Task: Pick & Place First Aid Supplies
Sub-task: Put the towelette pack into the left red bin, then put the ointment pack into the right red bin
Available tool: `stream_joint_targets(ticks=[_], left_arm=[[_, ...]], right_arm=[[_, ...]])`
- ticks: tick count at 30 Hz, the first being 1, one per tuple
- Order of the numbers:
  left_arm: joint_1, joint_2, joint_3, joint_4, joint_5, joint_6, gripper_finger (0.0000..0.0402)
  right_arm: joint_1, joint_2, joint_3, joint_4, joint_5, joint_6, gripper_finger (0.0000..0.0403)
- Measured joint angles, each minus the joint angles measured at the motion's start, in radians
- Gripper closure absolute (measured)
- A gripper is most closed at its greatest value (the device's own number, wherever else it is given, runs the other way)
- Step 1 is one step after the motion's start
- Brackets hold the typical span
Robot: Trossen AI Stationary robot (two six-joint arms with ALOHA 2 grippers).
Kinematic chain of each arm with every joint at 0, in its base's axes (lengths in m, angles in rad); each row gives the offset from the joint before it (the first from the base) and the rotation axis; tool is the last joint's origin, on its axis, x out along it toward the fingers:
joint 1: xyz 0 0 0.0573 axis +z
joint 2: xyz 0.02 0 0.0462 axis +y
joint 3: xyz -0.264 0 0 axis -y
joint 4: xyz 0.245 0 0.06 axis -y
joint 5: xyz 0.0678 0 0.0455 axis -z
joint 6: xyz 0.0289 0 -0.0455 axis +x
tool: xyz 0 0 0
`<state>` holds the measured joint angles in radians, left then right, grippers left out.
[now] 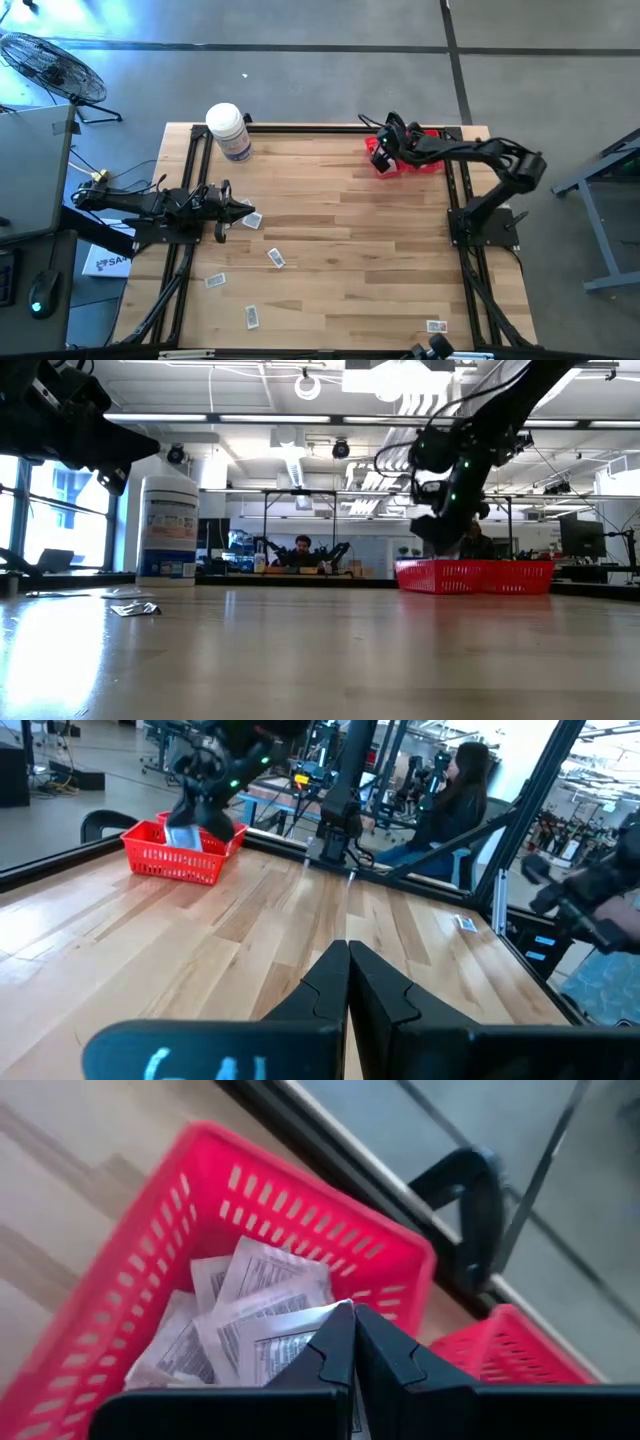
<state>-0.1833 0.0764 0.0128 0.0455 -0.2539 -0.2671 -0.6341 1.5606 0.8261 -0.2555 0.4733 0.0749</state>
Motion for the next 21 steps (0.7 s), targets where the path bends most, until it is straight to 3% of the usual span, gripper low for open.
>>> stream_joint_targets(ticks=[6,9,18,21], left_arm=[[0.0,0.0,0.0,-0.001,0.0,0.0,0.0401],[0.0,0.0,0.0,-0.001,0.0,0.0,0.0401],[0.0,0.0,0.0,0.0,0.0,0.0,0.0401],[0.0,0.0,0.0,0.0,0.0,0.0,0.0401]], right_arm=[[-0.041,0.047,0.0,0.064,-0.06,0.003,0.04],[-0.041,0.042,0.0,0.065,-0.042,-0.008,0.039],[-0.011,-0.004,0.0,0.05,-0.066,-0.026,0.0305],[0.059,-0.071,0.001,0.005,-0.142,-0.032,0.0283]])
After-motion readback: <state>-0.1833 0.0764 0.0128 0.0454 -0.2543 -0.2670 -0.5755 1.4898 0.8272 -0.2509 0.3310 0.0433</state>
